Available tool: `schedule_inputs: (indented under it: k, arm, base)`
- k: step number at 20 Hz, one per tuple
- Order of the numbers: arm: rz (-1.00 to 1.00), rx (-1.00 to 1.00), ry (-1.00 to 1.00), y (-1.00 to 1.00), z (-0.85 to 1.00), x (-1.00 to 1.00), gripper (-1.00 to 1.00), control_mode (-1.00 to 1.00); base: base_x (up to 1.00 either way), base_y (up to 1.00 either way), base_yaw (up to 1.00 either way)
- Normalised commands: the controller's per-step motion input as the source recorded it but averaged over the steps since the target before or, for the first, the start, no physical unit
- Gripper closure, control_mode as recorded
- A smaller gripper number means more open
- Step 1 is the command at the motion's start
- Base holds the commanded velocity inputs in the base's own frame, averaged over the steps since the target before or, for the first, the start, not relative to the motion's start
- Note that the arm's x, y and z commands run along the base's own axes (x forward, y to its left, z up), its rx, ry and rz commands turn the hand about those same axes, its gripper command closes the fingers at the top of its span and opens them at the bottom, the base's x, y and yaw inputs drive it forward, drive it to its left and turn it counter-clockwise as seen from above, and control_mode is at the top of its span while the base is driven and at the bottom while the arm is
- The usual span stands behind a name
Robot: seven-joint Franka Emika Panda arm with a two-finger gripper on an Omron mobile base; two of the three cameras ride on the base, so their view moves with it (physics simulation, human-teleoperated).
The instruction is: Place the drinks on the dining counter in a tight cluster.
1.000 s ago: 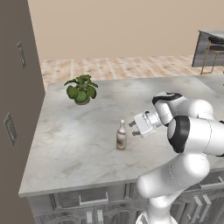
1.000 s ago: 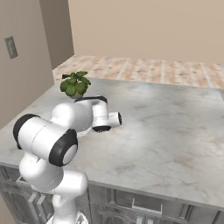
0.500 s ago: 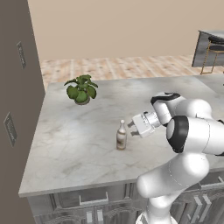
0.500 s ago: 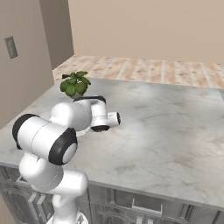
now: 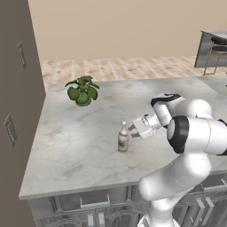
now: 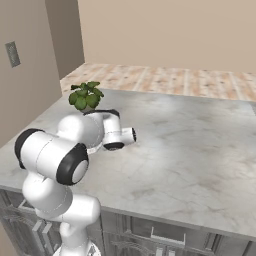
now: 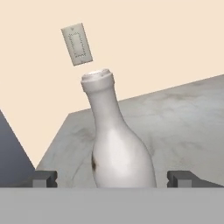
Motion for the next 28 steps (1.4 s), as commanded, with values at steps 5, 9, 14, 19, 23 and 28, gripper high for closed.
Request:
schedule_inputs:
  k: [5,9,14,19,23,28]
  arm:
    - [0.00,0.00,0.00,0.05,-0.14,0.00,-1.00,-1.00]
    - [0.00,0.00,0.00,0.05,-0.14,0.00,-1.00,-1.00]
    - [0.00,0.00,0.00,0.09,-0.03,0.00,-1.00,-1.00]
    - [0.00,0.00,0.00,0.08,0.00,0.00,-1.00,-1.00]
    - [0.00,0.00,0.00,0.10,0.00,0.00,-1.00,-1.00]
    - [0.00,0.00,0.00,0.08,0.00,0.00,-1.00,-1.00]
  base:
    - [0.00,0.00,0.00]
    - [0.00,0.00,0.00]
    - [0.00,0.00,0.00]
    - [0.00,0.00,0.00]
    - [0.00,0.00,0.00]
    - [0.00,0.00,0.00]
